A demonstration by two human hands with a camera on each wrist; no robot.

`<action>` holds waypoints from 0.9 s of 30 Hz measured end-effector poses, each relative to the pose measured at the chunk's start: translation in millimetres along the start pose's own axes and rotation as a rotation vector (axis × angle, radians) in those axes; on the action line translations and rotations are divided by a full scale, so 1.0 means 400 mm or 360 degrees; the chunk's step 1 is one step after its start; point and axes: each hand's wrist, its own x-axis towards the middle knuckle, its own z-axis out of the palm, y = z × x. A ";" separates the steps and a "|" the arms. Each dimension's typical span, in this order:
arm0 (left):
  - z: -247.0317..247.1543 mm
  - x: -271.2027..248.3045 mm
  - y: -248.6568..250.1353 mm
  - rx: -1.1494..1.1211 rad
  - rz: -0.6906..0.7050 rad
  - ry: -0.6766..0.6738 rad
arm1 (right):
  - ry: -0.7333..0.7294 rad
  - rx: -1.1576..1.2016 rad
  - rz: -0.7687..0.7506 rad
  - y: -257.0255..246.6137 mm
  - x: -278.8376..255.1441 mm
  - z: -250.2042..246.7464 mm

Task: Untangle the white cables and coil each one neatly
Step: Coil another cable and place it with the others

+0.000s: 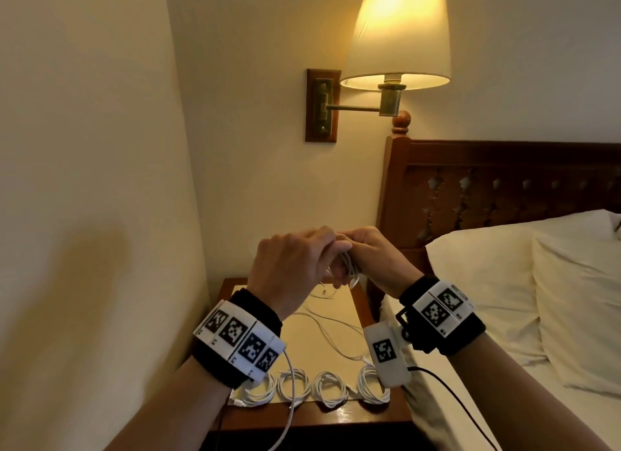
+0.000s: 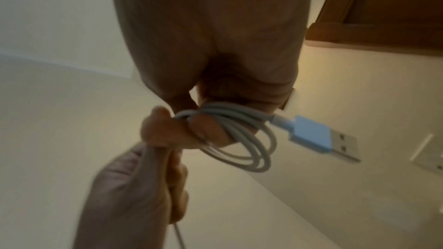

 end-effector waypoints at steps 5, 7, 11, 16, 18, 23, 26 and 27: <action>0.031 0.008 -0.065 -0.0279 -0.0229 0.0056 | -0.0212 0.0495 0.0114 0.002 0.005 -0.002; 0.058 0.003 -0.088 -0.0566 -0.0349 0.0062 | -0.0250 0.0770 0.0150 -0.005 0.007 -0.003; 0.104 -0.035 -0.112 -0.1050 -0.0590 0.0091 | -0.0308 0.1245 0.0123 -0.019 0.012 -0.022; 0.169 -0.123 -0.128 -0.1142 -0.0796 -0.0012 | -0.0230 0.1401 0.0051 -0.035 0.012 -0.040; 0.187 -0.168 -0.136 -0.1182 -0.0914 -0.0105 | -0.0181 0.1422 0.0004 -0.045 0.009 -0.056; 0.137 -0.186 -0.071 -0.0859 -0.0507 -0.0757 | 0.0045 0.1068 0.0031 -0.046 0.015 -0.066; 0.061 -0.114 -0.007 -0.0504 -0.0099 -0.1017 | 0.0091 0.0747 0.0063 -0.028 0.020 -0.040; 0.036 -0.088 0.004 -0.0451 -0.0003 -0.0990 | 0.0087 0.0630 0.0069 -0.024 0.018 -0.032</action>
